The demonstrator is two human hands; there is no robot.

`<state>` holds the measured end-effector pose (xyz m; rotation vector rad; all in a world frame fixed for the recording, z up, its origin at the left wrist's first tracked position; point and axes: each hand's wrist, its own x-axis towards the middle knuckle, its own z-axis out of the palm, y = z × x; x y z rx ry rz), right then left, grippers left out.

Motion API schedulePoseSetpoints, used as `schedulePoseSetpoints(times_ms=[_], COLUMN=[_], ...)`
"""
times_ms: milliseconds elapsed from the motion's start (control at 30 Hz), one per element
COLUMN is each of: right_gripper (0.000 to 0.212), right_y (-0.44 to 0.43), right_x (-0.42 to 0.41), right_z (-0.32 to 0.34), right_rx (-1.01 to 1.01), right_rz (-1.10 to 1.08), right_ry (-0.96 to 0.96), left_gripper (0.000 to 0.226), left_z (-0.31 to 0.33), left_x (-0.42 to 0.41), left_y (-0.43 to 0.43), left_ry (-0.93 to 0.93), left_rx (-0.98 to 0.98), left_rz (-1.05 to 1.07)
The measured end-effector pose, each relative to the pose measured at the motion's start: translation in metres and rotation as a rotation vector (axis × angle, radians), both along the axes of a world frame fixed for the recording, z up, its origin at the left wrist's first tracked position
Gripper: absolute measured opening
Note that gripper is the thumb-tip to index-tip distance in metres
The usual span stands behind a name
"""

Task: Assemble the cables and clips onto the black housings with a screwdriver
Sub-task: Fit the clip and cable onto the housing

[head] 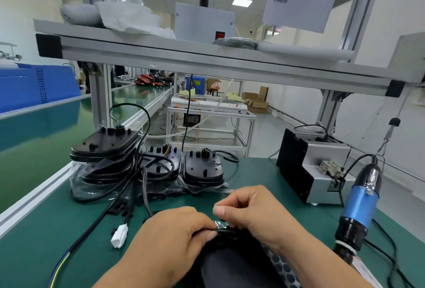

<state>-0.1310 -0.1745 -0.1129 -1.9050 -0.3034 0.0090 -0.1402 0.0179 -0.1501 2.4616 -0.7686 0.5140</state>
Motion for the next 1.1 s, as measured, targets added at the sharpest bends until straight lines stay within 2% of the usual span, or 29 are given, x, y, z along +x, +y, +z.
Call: schedulePoseSetpoints(times_ms=[100,333,567,700,833,967,1100], right_gripper=[0.016,0.027,0.032,0.03,0.025,0.022,0.01], right_y=[0.0,0.004,0.005,0.003,0.001,-0.009,-0.012], right_x=[0.0,-0.001,0.0,-0.001,-0.006,-0.01,-0.012], right_z=[-0.002,-0.003,-0.003,-0.003,-0.006,-0.002,-0.002], right_rx=[-0.059,-0.105,-0.004,0.007,-0.17,-0.268,-0.185], right_rz=[0.017,0.028,0.018,0.028,0.018,0.128,0.201], right_ry=[0.0,0.05,0.151,0.14,0.0,0.015,0.037], left_gripper=[0.021,0.023,0.014,0.015,0.017,0.012,0.016], left_z=[-0.001,-0.001,-0.003,-0.004,-0.004,-0.001,0.002], left_x=[-0.002,-0.007,-0.007,-0.009,-0.009,-0.013,-0.015], left_y=[-0.001,-0.004,-0.004,-0.005,-0.006,-0.007,-0.008], left_ry=[0.039,0.067,0.067,0.054,0.05,0.085,0.072], left_rx=[-0.037,-0.06,-0.106,-0.127,-0.108,-0.099,-0.061], left_rz=[0.005,0.011,0.0,0.01,0.031,0.059,0.111])
